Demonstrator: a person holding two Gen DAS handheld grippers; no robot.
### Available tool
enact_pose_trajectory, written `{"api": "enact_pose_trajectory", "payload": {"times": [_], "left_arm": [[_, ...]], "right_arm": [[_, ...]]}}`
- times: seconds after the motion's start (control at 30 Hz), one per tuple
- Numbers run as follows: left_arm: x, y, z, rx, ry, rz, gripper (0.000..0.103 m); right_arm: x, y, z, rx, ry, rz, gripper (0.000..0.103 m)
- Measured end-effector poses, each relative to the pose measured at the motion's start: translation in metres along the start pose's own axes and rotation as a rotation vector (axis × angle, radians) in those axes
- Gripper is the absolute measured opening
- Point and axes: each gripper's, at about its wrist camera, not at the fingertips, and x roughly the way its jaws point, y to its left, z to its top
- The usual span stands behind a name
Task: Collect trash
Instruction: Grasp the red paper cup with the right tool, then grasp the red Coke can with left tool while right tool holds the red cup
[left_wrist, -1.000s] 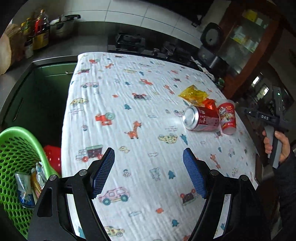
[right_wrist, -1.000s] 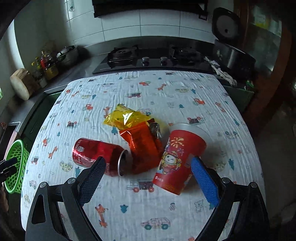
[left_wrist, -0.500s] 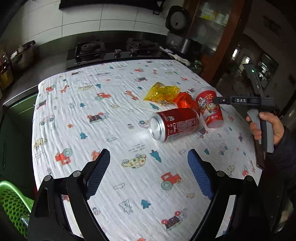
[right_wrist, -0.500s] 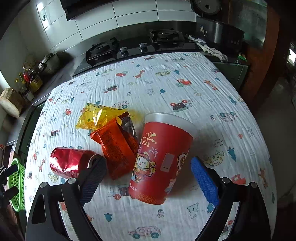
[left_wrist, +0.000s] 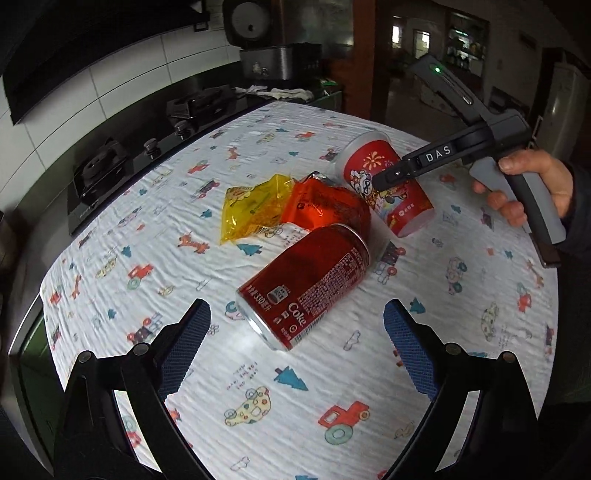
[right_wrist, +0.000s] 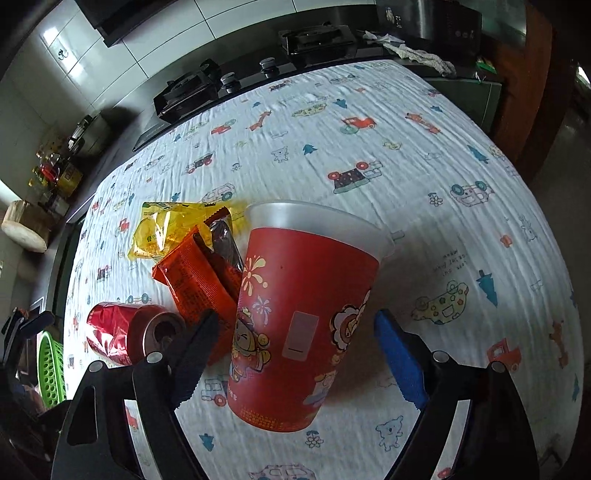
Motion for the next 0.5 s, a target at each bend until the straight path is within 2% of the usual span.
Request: {"api": "enact_pose_trajectory", "payload": {"times": [0.23,0.5], "left_arm": [[0.033,-0.006,0.018,0.104,0.043,-0.06,0.094],[0.06,-0.015,0.027,0.218,0.092,-0.085,0.094]], "right_arm": [[0.008,-0.005,0.005,0.023,0.033,0.026,0.078],[0.017,-0.008,0.007,0.031,0.067,0.064,0.073]]}}
